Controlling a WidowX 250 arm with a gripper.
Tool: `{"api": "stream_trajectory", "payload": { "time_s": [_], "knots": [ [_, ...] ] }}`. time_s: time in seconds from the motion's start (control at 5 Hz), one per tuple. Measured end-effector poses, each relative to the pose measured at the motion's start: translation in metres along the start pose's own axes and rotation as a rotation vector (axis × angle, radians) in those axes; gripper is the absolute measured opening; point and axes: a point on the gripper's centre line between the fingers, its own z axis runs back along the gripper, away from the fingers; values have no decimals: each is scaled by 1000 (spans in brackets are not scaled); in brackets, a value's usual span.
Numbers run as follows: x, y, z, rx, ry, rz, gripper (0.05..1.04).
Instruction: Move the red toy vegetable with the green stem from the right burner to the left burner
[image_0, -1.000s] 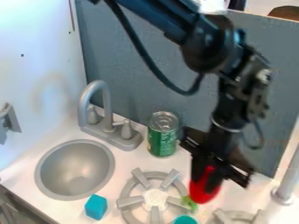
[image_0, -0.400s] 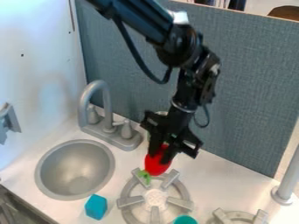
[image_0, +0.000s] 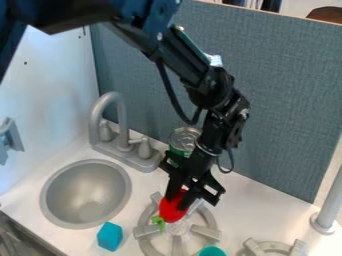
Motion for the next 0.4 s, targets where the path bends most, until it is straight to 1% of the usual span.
{"api": "stream_trajectory", "payload": {
  "time_s": [0.4],
  "knots": [
    [5, -4, -16, 29, 83, 14, 318]
  ]
}}
